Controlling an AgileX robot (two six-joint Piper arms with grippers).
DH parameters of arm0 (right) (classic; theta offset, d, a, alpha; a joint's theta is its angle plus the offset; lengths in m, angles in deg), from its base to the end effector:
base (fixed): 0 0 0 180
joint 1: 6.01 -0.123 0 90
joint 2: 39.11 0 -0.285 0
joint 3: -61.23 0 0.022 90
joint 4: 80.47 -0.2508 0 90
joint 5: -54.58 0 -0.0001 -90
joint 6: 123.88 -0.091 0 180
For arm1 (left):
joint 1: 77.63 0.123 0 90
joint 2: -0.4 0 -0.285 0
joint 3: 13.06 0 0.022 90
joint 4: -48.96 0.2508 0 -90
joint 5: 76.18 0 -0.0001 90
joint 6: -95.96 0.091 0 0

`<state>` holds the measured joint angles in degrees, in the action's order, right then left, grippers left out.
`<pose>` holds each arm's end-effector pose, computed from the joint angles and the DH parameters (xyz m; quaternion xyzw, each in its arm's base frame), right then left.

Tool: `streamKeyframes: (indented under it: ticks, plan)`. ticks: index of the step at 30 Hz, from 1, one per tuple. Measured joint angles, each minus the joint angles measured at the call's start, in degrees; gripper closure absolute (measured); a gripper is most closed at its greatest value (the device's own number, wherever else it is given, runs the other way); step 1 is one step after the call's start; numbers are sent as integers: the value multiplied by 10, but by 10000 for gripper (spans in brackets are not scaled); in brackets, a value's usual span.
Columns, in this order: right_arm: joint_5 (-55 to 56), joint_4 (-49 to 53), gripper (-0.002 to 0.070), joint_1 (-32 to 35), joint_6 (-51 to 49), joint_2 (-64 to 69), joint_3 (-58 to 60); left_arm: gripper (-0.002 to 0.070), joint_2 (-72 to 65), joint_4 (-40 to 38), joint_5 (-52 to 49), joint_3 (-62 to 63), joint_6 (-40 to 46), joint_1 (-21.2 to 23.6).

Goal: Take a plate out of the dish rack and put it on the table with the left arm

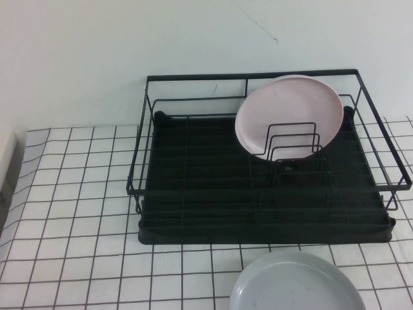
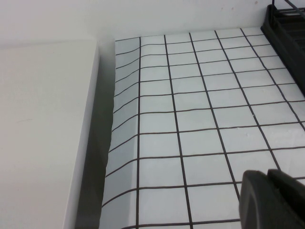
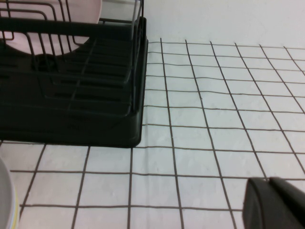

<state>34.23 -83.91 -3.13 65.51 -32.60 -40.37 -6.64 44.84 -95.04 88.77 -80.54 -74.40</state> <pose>0.0525 -0.0007 0.1755 -0.0291 0.7940 -0.0396 0.6059 0.0535 0.0009 0.1787 -0.0178 0.7879 0.0061 0.6155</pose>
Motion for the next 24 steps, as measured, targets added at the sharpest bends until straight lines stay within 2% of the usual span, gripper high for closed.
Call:
streamKeyframes:
  ticks: [16, 20, 24]
  plan:
    - [0, 0, 678, 0, 0, 0, 0, 678, 0, -3, 0, 0, -1, 0]
    - [0, 0, 678, 0, 0, 0, 0, 678, 0, -68, 16, -1, -1, 0]
    - [0, 0, 678, 0, 0, 0, 0, 678, 0, -199, 34, -3, -1, 0]
